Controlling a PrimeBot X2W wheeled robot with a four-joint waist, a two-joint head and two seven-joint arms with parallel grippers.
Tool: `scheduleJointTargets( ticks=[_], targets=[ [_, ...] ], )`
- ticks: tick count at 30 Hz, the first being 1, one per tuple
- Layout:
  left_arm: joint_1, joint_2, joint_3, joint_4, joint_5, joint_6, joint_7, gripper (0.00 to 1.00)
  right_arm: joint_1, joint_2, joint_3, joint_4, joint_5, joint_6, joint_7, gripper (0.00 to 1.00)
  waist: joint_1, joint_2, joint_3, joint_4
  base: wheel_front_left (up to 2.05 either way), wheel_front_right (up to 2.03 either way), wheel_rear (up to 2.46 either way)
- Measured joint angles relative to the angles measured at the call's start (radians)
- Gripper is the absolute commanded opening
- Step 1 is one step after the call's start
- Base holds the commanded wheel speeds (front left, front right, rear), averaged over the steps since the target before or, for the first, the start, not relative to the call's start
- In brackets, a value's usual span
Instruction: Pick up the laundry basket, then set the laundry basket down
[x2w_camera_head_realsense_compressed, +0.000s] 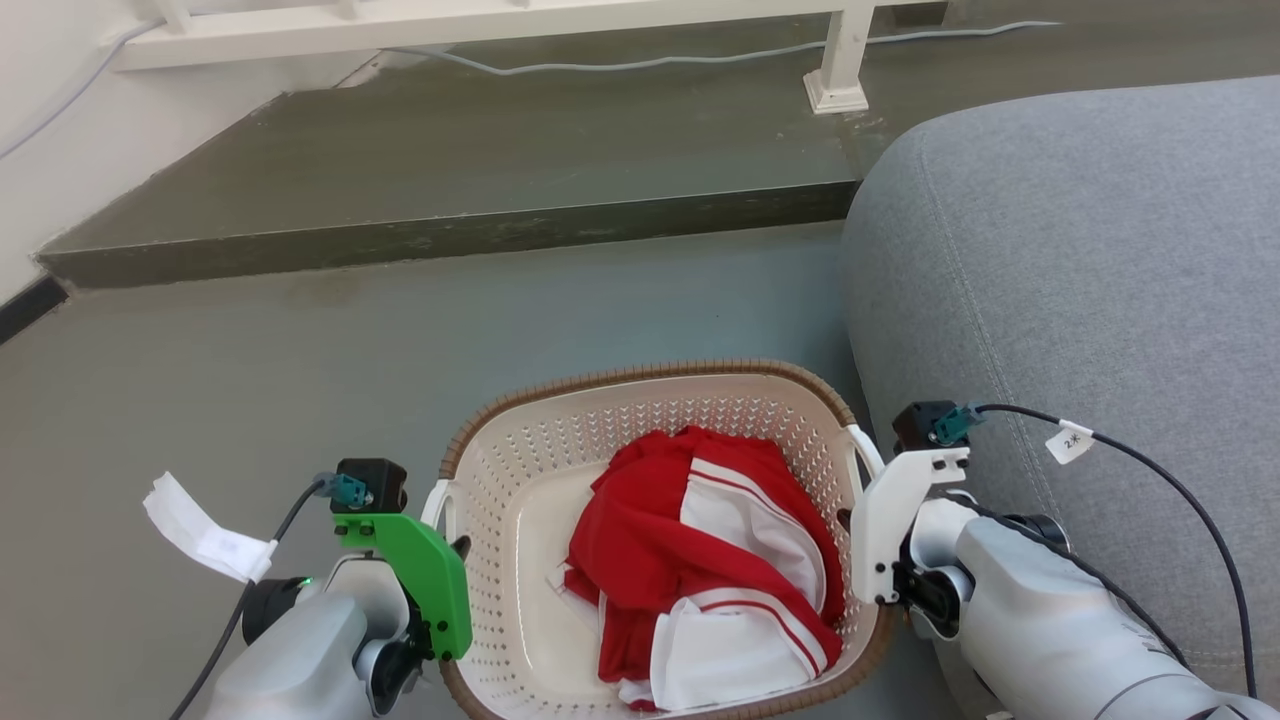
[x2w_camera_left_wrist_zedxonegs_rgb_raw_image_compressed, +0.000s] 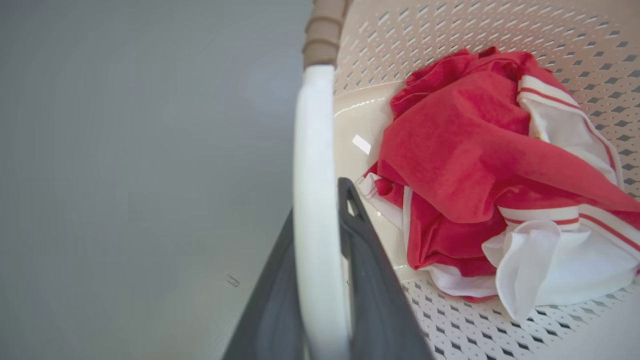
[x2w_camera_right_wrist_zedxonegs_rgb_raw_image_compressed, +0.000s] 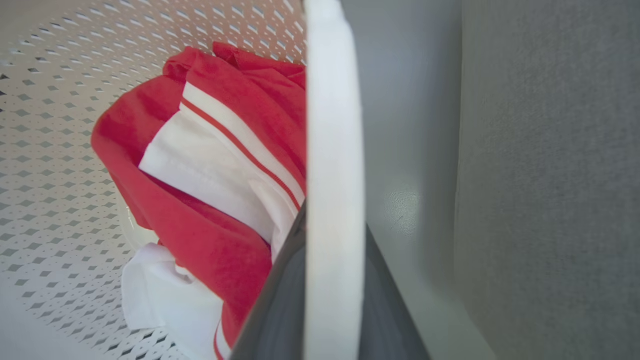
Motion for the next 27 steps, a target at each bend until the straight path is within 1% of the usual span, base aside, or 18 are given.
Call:
scheduleJointTargets(
  ticks=[8,12,27],
  targets=[
    [0.0,0.001,-0.011,0.007,-0.028,0.0,0.077,0.0,0.0,-0.001,0.005,0.0,0.023,0.004,0.058,0.0,0.0,0.0,-0.002,0.0,0.0,0.0,0.0],
    [0.0,0.004,-0.018,0.006,-0.046,0.0,0.097,0.0,-0.001,-0.001,0.008,0.0,0.033,0.004,0.083,0.0,0.0,0.0,-0.001,0.0,0.0,0.0,0.0],
    [-0.002,0.018,-0.03,-0.003,-0.061,0.0,0.104,0.0,-0.007,-0.001,0.02,-0.01,0.042,0.005,0.096,0.0,0.0,0.0,0.008,0.0,0.0,0.0,0.0]
  ],
)
